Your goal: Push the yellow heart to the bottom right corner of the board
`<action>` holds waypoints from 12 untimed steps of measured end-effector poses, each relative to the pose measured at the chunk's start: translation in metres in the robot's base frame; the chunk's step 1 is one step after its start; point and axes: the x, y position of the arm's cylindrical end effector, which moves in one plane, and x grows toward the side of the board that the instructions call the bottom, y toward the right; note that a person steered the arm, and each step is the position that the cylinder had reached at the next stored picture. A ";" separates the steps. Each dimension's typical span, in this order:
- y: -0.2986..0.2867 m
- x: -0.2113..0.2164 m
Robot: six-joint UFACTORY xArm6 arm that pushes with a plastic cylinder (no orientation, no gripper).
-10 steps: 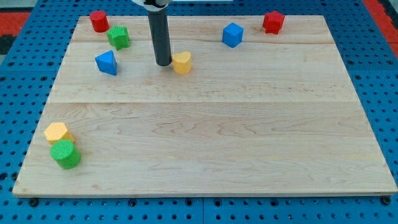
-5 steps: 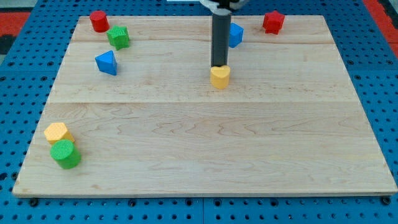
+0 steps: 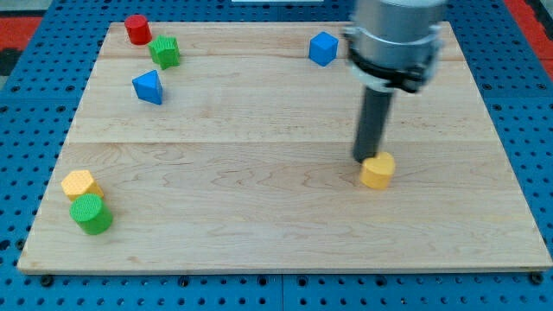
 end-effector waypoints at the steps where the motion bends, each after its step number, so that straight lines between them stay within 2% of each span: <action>1: 0.049 0.024; 2: 0.067 0.056; 3: 0.038 0.003; 4: -0.015 0.001; 5: -0.002 0.058; 7: 0.025 0.013; 9: 0.073 0.061; 10: 0.040 0.019; 11: 0.010 0.044; 12: 0.042 0.069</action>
